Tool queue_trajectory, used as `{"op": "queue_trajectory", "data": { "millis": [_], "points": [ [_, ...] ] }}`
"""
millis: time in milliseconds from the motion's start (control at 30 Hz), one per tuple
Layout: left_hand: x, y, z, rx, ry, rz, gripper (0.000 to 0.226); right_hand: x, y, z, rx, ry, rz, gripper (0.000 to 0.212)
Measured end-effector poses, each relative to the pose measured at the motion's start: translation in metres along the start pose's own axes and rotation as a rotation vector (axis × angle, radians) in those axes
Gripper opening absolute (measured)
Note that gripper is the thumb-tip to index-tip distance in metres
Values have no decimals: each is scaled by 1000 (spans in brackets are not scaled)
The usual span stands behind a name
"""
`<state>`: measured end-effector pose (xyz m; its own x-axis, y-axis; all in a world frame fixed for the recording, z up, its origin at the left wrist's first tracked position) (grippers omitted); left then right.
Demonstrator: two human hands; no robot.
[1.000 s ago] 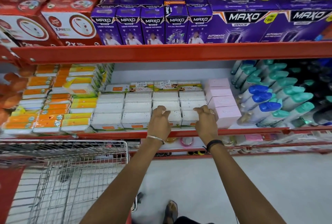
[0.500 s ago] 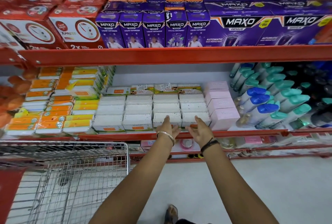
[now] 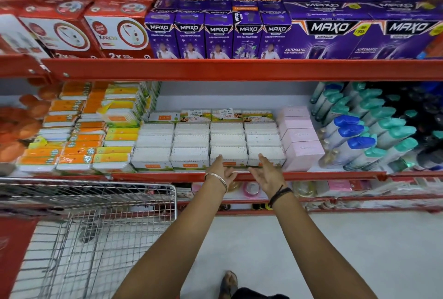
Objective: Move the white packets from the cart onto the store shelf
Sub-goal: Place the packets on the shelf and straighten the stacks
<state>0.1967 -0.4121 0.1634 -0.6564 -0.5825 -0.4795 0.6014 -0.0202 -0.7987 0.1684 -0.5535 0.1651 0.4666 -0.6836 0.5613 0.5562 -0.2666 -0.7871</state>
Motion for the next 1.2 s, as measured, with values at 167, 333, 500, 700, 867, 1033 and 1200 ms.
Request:
{"op": "queue_trajectory", "data": {
  "millis": [167,333,500,700,867,1033,1200],
  "points": [
    [-45,2,-70,-286,-110,155,51,-44,-34,39,84,-67,33,39],
    [-100,10,-119,-355,-149,183,59,-87,-37,108,222,-55,97,43],
    [-122,19,-131,-323,-95,164,51,-103,-34,146,188,-11,123,48],
    [-125,27,-136,-306,-86,98,55,-108,-32,150,63,43,82,46],
    [-122,32,-132,-231,-98,56,57,-104,-30,143,23,87,51,57],
    [-123,40,-134,-193,-90,58,59,-100,-30,142,12,20,8,56],
    [-122,29,-130,-131,-45,42,52,-104,-36,145,71,54,52,61]
  ]
}}
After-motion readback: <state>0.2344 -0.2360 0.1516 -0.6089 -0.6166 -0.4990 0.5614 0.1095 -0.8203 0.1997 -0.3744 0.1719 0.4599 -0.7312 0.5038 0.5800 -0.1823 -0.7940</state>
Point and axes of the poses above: each hand's wrist, its own y-axis towards the middle knuckle, its own z-axis out of the palm, x = y × z, the point moved 7 cm from there along y, towards the middle knuckle, and after that the axes turned 1 degree about z, right-handed, at the moved point
